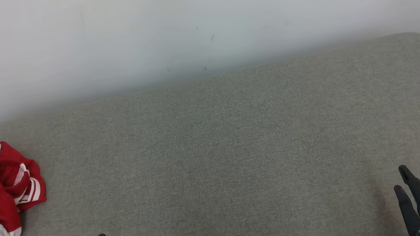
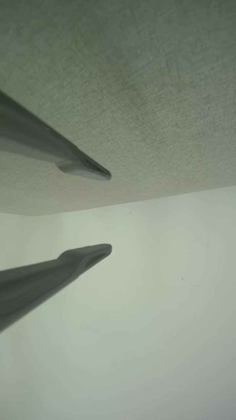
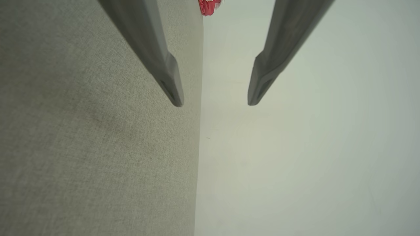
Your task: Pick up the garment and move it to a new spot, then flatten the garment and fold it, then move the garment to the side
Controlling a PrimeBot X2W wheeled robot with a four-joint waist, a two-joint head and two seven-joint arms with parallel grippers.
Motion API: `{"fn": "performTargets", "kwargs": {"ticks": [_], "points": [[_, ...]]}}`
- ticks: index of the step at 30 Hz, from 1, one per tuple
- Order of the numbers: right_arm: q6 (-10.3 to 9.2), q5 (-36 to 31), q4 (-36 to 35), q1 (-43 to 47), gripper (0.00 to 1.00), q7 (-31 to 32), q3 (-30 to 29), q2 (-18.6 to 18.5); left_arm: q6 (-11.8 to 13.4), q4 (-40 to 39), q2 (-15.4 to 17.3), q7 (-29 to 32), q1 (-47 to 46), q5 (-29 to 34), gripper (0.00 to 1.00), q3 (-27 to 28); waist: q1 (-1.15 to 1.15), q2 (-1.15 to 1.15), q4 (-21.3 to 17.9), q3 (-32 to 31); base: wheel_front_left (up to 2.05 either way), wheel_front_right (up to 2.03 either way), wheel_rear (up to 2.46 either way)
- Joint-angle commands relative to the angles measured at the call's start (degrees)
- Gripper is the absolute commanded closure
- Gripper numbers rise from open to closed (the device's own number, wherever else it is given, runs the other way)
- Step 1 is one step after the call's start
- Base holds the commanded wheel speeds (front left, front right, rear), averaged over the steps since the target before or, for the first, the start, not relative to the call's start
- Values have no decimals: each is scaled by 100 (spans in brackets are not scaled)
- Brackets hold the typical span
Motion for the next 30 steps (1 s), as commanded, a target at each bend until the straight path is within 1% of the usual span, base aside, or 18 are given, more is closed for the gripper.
{"fn": "performTargets", "kwargs": {"ticks": [1,8,9,11,17,30], "points": [[-2,-170,-110,-84,0,-94,101,-37,-9,-105,7,-51,-55,227,0,58,0,0,1,2,0,0,0],[-2,-785,-119,-97,0,-335,381,-40,-10,-105,10,-157,-59,975,0,251,0,0,5,9,0,0,0],[-2,-940,-127,-95,0,-400,425,-41,-11,-117,10,-187,-59,1205,0,307,0,0,6,11,0,0,0],[-2,-1015,-131,-93,0,-433,440,-41,-11,-122,11,-198,-59,1310,0,334,0,0,7,11,0,0,0],[-3,-1573,-161,-105,0,-620,561,-43,-9,-157,13,-281,-40,2096,0,444,0,0,10,16,0,0,0],[-4,-3360,-262,-95,0,-985,755,-48,255,-380,17,-440,35,3765,0,411,0,0,-6,27,0,0,0]]}}
